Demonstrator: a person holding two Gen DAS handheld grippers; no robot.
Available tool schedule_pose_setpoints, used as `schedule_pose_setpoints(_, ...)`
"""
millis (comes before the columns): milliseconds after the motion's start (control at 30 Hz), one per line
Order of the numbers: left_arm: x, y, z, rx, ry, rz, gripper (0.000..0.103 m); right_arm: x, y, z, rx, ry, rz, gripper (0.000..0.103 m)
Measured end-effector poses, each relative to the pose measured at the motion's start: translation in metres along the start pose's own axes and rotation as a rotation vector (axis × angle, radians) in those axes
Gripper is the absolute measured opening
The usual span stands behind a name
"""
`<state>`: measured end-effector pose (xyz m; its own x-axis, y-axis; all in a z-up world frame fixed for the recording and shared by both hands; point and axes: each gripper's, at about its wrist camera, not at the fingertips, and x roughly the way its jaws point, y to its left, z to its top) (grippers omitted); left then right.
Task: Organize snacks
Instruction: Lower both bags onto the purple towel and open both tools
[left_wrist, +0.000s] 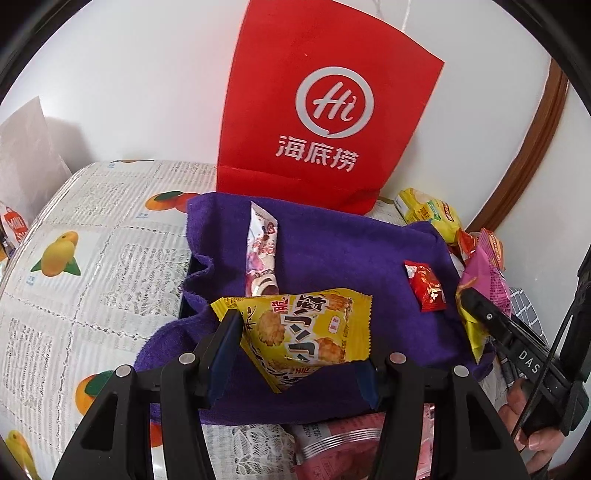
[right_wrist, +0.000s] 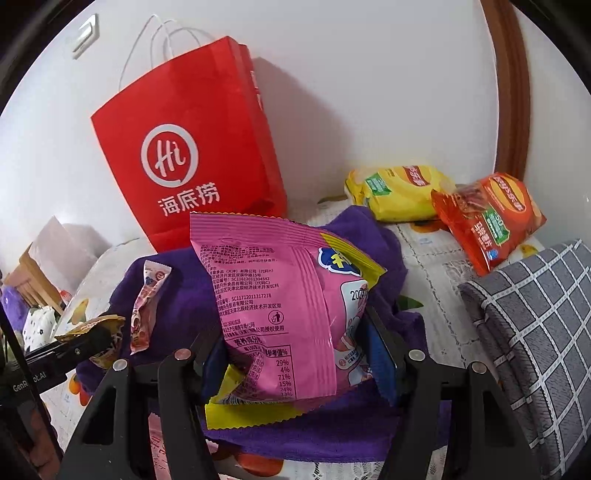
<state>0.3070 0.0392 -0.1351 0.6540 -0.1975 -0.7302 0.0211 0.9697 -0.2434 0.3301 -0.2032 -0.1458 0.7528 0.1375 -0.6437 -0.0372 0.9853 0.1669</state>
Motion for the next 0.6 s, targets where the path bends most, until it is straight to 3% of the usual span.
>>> schedule_pose_setpoints(600,0.014,-0.002,-0.004,-0.010,0.048,-0.019,0.054,0.021,-0.001,-0.006,-0.010,0.082,-0.032,0.066)
